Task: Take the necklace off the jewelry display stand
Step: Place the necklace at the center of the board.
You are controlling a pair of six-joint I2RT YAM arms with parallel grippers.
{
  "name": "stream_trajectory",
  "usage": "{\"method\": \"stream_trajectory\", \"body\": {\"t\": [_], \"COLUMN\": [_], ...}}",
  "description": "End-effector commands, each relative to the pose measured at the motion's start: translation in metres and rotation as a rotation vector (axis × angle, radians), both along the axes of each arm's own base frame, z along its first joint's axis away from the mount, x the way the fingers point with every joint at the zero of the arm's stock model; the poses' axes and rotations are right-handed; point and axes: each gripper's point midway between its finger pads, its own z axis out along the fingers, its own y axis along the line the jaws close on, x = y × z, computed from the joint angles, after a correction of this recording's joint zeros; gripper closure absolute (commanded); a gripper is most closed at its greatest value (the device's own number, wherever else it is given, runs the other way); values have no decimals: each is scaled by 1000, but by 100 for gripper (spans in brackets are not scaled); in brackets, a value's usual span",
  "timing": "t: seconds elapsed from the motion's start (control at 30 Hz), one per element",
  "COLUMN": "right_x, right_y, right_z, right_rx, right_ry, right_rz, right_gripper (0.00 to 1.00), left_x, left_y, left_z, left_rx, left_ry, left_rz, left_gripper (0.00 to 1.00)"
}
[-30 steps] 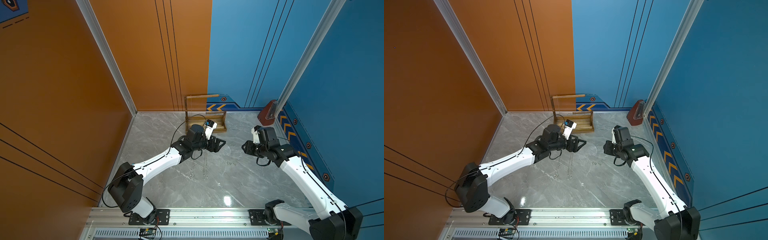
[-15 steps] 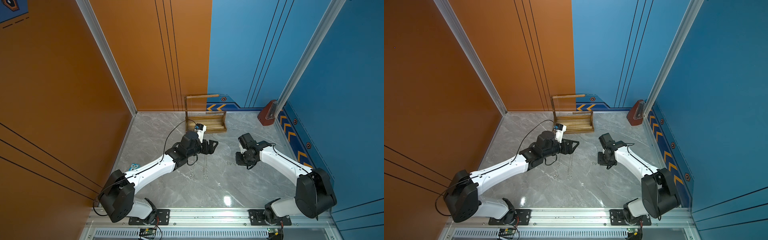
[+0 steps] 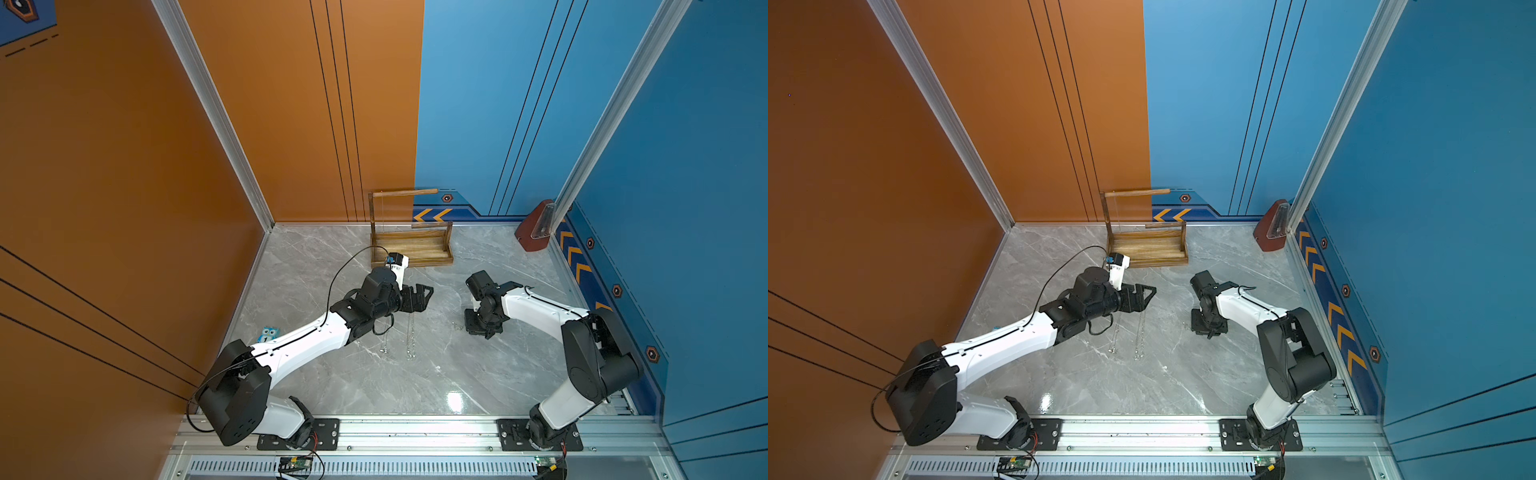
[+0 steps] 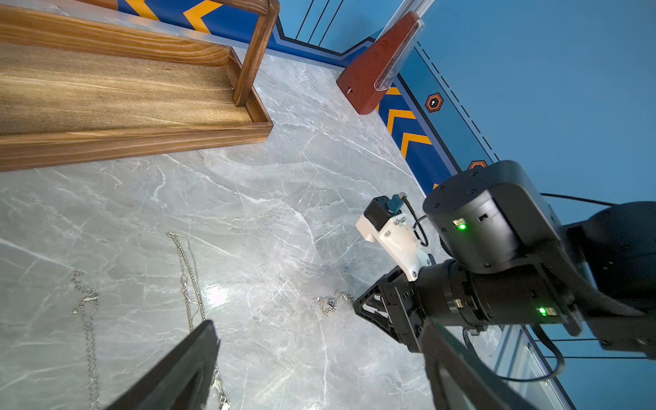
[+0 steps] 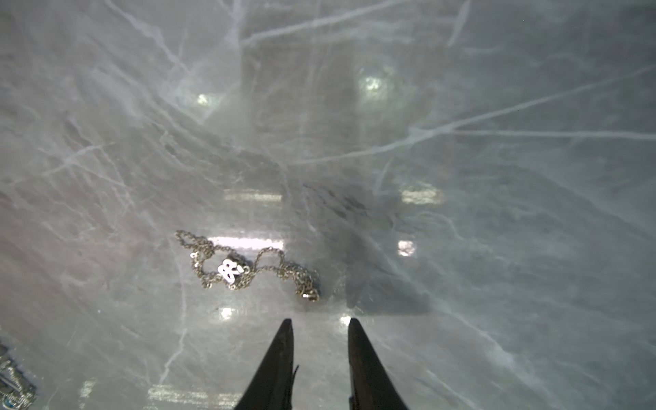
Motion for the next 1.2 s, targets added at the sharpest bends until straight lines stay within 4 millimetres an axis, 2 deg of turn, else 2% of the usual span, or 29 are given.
{"method": "stream_trajectory", "body": {"t": [0.0,0.63,1.17], "right_x": [5,6,8], "right_y": [1,1,0], "right_z": [-5,-12,-12], "right_rx": [0,-48,-40], "right_ry": [-2,9,26], "right_rz": [16,42,44], "right_gripper": [73,82,99], "left_x": [-2,0,0], "left_y": [1,2,4], "left_z": [2,1,3], "left_rx": [-1,0,-2], "left_ry": [-10,-9,-14], "left_rz": [10,18,24], "left_gripper": [8,7,7]}}
